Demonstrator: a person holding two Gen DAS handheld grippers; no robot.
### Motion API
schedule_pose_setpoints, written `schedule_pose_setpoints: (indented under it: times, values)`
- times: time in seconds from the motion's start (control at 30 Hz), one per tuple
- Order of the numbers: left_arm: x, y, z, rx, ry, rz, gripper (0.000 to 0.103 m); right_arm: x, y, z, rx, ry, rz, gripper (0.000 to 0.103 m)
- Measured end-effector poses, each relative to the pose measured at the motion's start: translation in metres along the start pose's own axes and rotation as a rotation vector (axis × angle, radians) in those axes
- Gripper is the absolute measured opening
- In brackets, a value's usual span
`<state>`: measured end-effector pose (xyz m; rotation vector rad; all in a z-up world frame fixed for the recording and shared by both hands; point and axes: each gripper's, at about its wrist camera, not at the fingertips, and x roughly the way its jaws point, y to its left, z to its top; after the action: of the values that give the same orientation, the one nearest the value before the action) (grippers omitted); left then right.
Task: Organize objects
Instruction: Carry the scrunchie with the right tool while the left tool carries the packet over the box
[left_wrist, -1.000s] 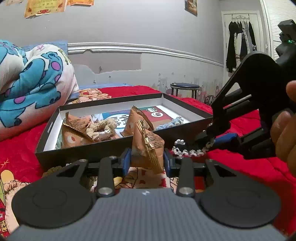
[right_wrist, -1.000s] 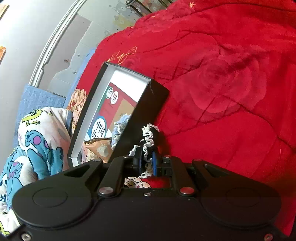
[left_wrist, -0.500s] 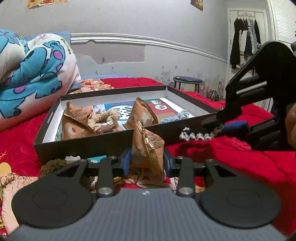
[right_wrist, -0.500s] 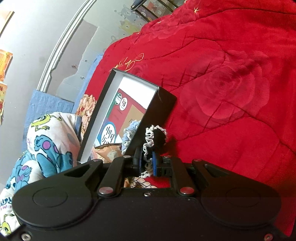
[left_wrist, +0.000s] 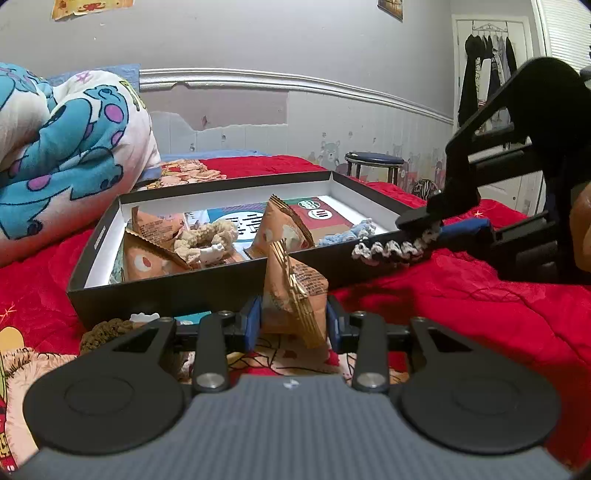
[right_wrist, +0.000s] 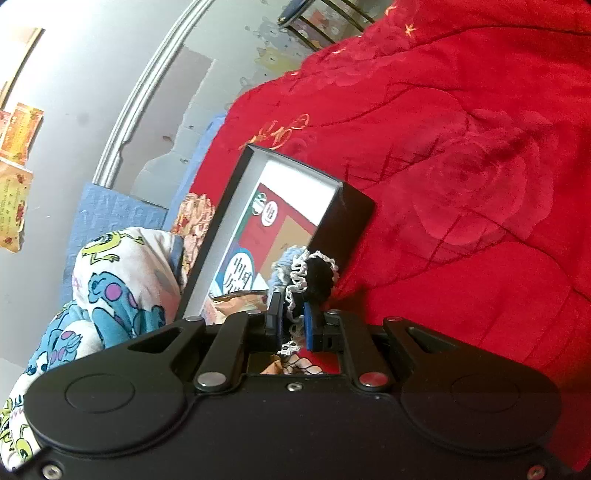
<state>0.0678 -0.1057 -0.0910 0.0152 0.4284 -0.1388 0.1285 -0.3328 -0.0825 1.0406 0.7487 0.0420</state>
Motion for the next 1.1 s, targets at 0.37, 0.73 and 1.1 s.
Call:
schedule_pose_setpoints:
  times: [0.37,0.73,1.1]
  values:
    - [-0.002,-0.001,0.000,0.006,-0.004,0.001,0.040,-0.003,0.006,0.000,-0.027,-0.004,0.059,0.011]
    - [-0.005,0.002,0.004,-0.015,-0.010,-0.004,0.040,-0.010,0.014,0.005,-0.065,-0.020,0.102,0.011]
    - [-0.012,0.011,0.026,-0.090,-0.038,-0.010,0.040,-0.014,0.020,0.013,-0.105,-0.021,0.162,0.011]
